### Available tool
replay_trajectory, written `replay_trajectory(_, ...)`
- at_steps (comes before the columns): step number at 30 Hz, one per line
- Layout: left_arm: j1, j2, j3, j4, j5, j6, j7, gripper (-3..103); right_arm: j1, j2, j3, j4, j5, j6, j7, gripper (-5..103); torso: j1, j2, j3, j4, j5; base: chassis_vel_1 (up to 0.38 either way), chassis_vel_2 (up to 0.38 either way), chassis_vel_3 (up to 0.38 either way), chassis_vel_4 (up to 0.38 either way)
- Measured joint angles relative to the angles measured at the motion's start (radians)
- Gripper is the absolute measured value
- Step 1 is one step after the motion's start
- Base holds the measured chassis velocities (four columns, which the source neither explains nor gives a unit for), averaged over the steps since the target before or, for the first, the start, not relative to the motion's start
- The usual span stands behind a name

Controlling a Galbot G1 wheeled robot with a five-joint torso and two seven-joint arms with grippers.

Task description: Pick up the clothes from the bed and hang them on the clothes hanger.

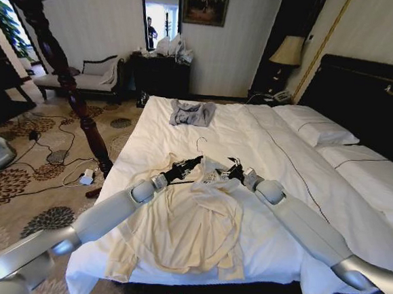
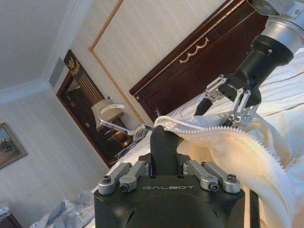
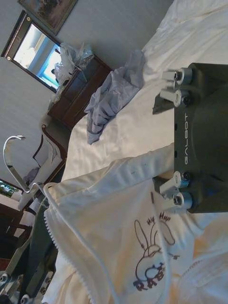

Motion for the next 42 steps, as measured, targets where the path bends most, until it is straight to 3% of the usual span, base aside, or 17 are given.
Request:
replay_trajectory(2, 0.001, 0.000, 0.000, 0.000, 0.000, 0.000, -0.001, 25, -0.002, -0.001, 0.000, 0.004, 0.001, -0.002, 0.002, 74, 0.000, 0.000, 0.000, 0.0000, 0.0000, 0.000, 0.000, 0.000, 0.000)
replay_trajectory(5, 0.003, -0.002, 0.004, -0.003, -0.001, 0.000, -0.005, 25, -0.006, -0.002, -0.003, 0.011, 0.001, -0.005, 0.004, 57, 0.000, 0.000, 0.000, 0.0002, 0.0000, 0.000, 0.000, 0.000, 0.000)
replay_trajectory(8, 0.002, -0.002, 0.006, -0.003, 0.001, 0.000, -0.008, 25, -0.008, 0.000, -0.003, 0.014, 0.001, -0.006, 0.005, 52, 0.000, 0.000, 0.000, 0.0001, 0.0000, 0.000, 0.000, 0.000, 0.000)
replay_trajectory(12, -0.002, -0.001, 0.007, 0.000, 0.011, -0.001, -0.009, 25, -0.014, 0.000, -0.004, 0.023, 0.001, -0.007, 0.014, 31, 0.000, 0.000, 0.000, 0.0002, 0.0000, 0.000, 0.000, 0.000, 0.000)
replay_trajectory(26, -0.007, -0.007, 0.013, 0.004, -0.008, 0.022, -0.031, 25, -0.014, 0.016, -0.007, 0.023, -0.020, -0.011, 0.039, 28, 0.000, 0.000, 0.000, 0.0001, 0.0000, 0.000, 0.000, 0.000, 0.000)
replay_trajectory(29, 0.008, -0.002, -0.004, -0.011, -0.030, 0.034, -0.059, 24, -0.024, 0.016, 0.002, 0.039, -0.022, -0.009, 0.041, 28, 0.000, 0.000, 0.000, 0.0000, -0.0001, 0.000, 0.000, 0.000, 0.000)
replay_trajectory(33, 0.027, 0.010, -0.031, -0.027, -0.046, 0.040, -0.089, 40, -0.040, 0.016, 0.019, 0.051, -0.029, -0.008, 0.043, 24, 0.000, 0.000, 0.000, 0.0002, 0.0000, 0.000, 0.000, 0.000, 0.000)
replay_trajectory(36, 0.043, 0.027, -0.047, -0.046, -0.051, 0.045, -0.093, 45, -0.050, 0.014, 0.030, 0.063, -0.034, -0.007, 0.045, 24, 0.000, 0.000, 0.000, 0.0001, -0.0002, 0.000, 0.000, 0.000, 0.000)
replay_trajectory(40, 0.087, 0.070, -0.098, -0.122, -0.108, 0.099, -0.109, 68, -0.061, 0.012, 0.041, 0.077, -0.043, 0.000, 0.053, 19, 0.000, 0.000, 0.000, 0.0002, -0.0002, 0.000, 0.000, 0.000, 0.000)
replay_trajectory(42, 0.093, 0.076, -0.107, -0.133, -0.113, 0.105, -0.112, 68, -0.063, 0.012, 0.042, 0.080, -0.045, 0.000, 0.055, 19, 0.000, 0.000, 0.000, 0.0002, -0.0002, 0.000, 0.000, 0.000, 0.000)
